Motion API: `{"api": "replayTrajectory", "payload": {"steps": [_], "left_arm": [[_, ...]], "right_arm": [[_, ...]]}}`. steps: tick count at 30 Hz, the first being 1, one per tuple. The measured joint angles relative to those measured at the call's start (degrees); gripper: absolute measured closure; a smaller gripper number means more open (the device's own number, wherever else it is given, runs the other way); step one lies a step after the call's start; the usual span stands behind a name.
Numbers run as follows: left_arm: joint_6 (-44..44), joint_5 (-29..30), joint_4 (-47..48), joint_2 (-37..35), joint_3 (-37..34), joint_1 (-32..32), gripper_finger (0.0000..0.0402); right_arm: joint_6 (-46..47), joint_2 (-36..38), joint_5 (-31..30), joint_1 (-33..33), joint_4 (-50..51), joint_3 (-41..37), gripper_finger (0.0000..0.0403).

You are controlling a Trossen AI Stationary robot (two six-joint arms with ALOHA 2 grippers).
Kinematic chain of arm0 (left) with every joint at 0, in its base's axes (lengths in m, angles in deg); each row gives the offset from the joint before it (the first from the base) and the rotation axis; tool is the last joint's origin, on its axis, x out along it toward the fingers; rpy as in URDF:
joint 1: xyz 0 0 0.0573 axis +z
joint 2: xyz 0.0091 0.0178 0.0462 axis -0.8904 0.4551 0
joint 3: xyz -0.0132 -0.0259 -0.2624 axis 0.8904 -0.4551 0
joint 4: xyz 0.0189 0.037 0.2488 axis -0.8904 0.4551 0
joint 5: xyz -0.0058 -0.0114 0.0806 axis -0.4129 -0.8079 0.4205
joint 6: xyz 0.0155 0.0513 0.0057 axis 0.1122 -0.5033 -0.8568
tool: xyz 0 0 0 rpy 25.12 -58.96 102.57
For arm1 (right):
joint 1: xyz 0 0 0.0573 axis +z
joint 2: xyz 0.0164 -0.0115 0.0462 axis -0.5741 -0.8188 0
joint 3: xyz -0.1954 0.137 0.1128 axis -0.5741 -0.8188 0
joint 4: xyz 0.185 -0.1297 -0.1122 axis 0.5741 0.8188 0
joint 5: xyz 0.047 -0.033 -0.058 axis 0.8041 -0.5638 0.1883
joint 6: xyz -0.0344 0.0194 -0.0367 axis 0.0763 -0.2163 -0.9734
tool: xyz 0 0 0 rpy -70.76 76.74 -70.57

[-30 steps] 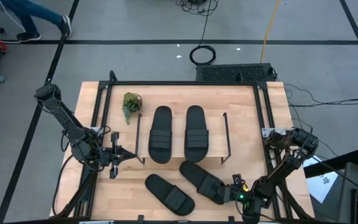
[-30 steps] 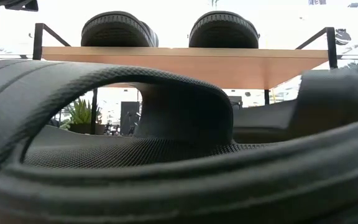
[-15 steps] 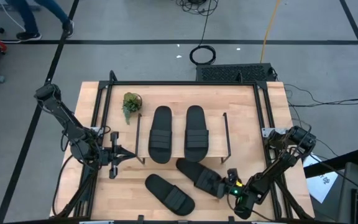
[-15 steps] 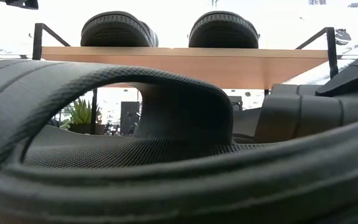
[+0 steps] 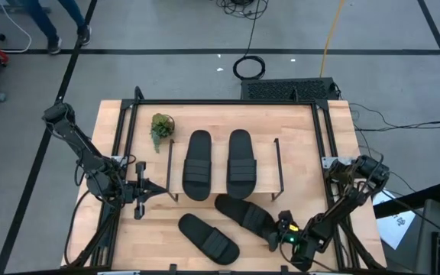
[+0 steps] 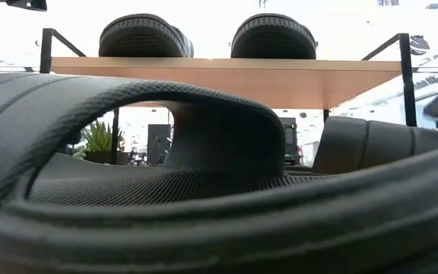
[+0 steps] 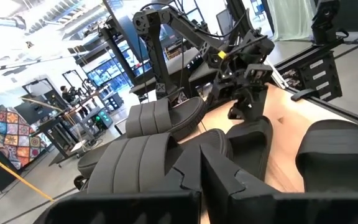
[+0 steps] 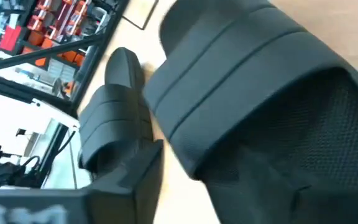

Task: Pick and place slides into the shelf
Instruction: Put the black slipper under the shelf

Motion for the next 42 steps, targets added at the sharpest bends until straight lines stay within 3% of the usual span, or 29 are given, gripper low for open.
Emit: {"api": "replayTrajectory", "payload": {"steps": [4, 9, 13, 17, 20, 23, 27, 30, 36, 42], "left_arm": [[0.01, -0.02, -0.01, 0.0, 0.0, 0.0, 0.039], [-0.2, 0.0, -0.02, 0.0, 0.0, 0.0, 0.0377], [-1.3, 0.0, -0.02, 0.0, 0.0, 0.0, 0.0376], [-1.42, 0.0, -0.02, 0.0, 0.0, -0.39, 0.0376], [-2.18, -0.49, -0.02, 0.0, 0.0, -1.61, 0.0376], [-1.26, -6.53, -0.03, 0.2, 0.0, -2.43, 0.0376], [-1.21, -11.56, -0.04, 2.48, 0.46, -1.79, 0.0389], [0.5, -11.67, 0.37, 6.4, 3.24, -0.07, 0.0398], [5.97, -16.0, 3.59, 21.09, 11.89, 4.7, 0.0399], [6.44, -15.17, 5.22, 34.12, 22.31, 9.44, 0.0399]], "right_arm": [[-1.17, 0.85, -0.92, 1.06, 0.35, -0.04, 0.0177], [-8.82, 4.23, -2.87, 3.04, 0.25, -0.04, 0.0173], [-18.42, 8.51, -2.78, 4.67, -0.52, -0.04, 0.0182], [-35.42, 11.3, -2.94, 6.25, -6.84, -0.04, 0.0196], [-51.51, 12.43, -2.75, 6.67, -12.73, -0.02, 0.0216], [-65.09, 12.93, -2.8, 6.6, -15.28, 0.0, 0.0254], [-74.47, 13.11, -2.61, 6.54, -12.87, 0.0, 0.0334], [-74.53, 13.11, -0.56, 6.55, -7.83, 0.0, 0.0391], [-65.01, 13.11, 6.07, 6.54, 2.94, 0.0, 0.0398], [-51.94, 13.11, 6.7, 6.54, 17.8, 0.0, 0.0402]]}}
